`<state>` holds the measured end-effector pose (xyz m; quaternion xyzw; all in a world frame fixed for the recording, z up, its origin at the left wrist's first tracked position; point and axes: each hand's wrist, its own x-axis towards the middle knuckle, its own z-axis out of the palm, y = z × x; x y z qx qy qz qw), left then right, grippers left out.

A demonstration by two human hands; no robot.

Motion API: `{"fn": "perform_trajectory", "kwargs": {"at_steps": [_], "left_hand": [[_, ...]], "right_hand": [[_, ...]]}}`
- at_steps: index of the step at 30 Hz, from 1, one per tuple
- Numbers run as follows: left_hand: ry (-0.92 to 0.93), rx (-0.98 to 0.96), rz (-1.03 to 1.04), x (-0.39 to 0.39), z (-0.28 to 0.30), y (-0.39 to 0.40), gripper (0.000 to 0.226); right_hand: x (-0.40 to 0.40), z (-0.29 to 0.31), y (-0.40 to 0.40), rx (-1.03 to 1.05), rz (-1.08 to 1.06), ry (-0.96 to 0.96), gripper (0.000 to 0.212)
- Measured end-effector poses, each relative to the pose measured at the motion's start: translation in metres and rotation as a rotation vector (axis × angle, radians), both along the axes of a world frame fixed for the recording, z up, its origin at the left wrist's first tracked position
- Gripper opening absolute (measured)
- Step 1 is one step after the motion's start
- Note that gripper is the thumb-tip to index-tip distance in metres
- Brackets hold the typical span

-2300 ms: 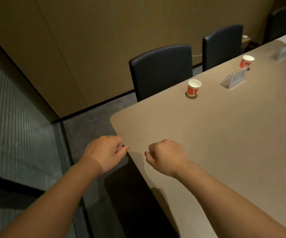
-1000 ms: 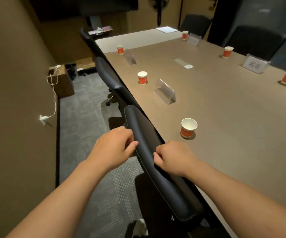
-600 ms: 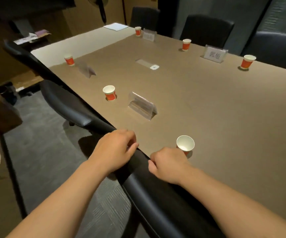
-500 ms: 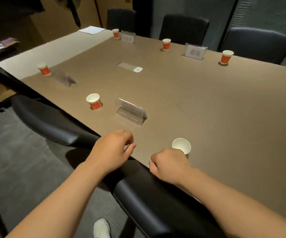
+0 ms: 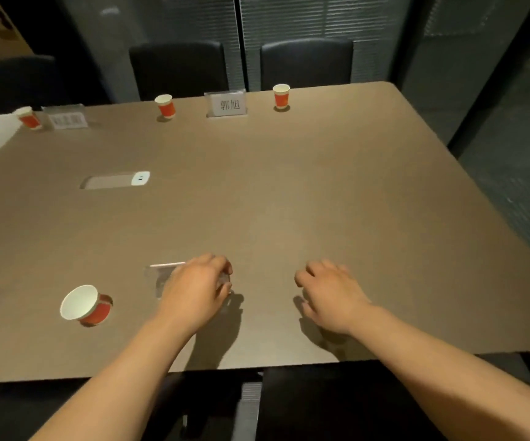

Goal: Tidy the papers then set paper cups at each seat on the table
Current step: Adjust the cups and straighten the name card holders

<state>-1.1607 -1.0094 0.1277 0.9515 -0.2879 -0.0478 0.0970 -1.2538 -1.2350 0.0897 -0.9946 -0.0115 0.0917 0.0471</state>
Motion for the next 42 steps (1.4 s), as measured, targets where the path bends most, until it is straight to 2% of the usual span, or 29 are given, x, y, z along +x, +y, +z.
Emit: {"fn": "perform_trajectory", "kwargs": {"at_steps": [4, 6, 10, 13, 15, 18, 20, 23, 26, 28, 30, 34, 35, 37, 40, 42], "left_hand": [[-0.027, 0.081, -0.011, 0.043, -0.022, -0.002, 0.031], [-0.028, 0.121, 0.025, 0.059, -0.034, -0.002, 0.039], [0.029, 0.208, 0.041, 0.082, -0.055, 0.004, 0.047], [0.081, 0.252, 0.047, 0.100, -0.068, 0.006, 0.048], [0.110, 0.288, 0.029, 0.105, -0.075, 0.006, 0.044], [0.123, 0.325, -0.002, 0.109, -0.086, 0.007, 0.038], [0.130, 0.341, -0.008, 0.113, -0.091, 0.006, 0.034], [0.131, 0.341, -0.009, 0.115, -0.095, 0.005, 0.031], [0.148, 0.338, -0.016, 0.116, -0.096, 0.003, 0.032], [0.160, 0.350, -0.016, 0.117, -0.097, 0.001, 0.032], [0.167, 0.364, -0.018, 0.119, -0.098, 0.001, 0.034], [0.137, 0.258, -0.011, 0.115, -0.093, 0.006, 0.053], [0.106, 0.208, -0.016, 0.113, -0.089, 0.009, 0.055], [0.051, 0.108, -0.003, 0.111, -0.078, 0.026, 0.047], [0.043, 0.034, 0.009, 0.111, -0.057, 0.062, 0.019], [0.072, 0.028, 0.005, 0.110, -0.045, 0.094, 0.015]], "right_hand": [[0.020, -0.018, -0.026, -0.071, -0.177, 0.316, 0.065], [0.026, -0.026, -0.035, -0.087, -0.206, 0.388, 0.063], [0.038, -0.045, -0.034, 0.017, -0.172, 0.341, 0.039], [0.060, -0.056, -0.022, 0.094, -0.206, 0.280, 0.029], [0.074, -0.061, -0.015, 0.108, -0.271, 0.291, 0.037], [0.086, -0.067, -0.009, 0.112, -0.349, 0.297, 0.069], [0.089, -0.066, -0.008, 0.010, -0.289, 0.255, 0.083], [0.085, -0.070, -0.009, -0.031, -0.202, 0.217, 0.069], [0.086, -0.072, -0.015, 0.007, -0.308, 0.209, 0.054], [0.091, -0.069, -0.016, 0.008, -0.378, 0.233, 0.055], [0.097, -0.067, -0.015, -0.010, -0.398, 0.286, 0.062], [0.101, -0.058, -0.007, -0.121, -0.352, 0.356, 0.108], [0.102, -0.052, -0.001, -0.118, -0.325, 0.311, 0.109], [0.113, -0.036, 0.027, -0.077, -0.228, 0.148, 0.089], [0.131, -0.008, 0.087, 0.061, -0.070, -0.073, 0.033], [0.139, 0.005, 0.132, 0.125, 0.022, -0.052, 0.026]]}}
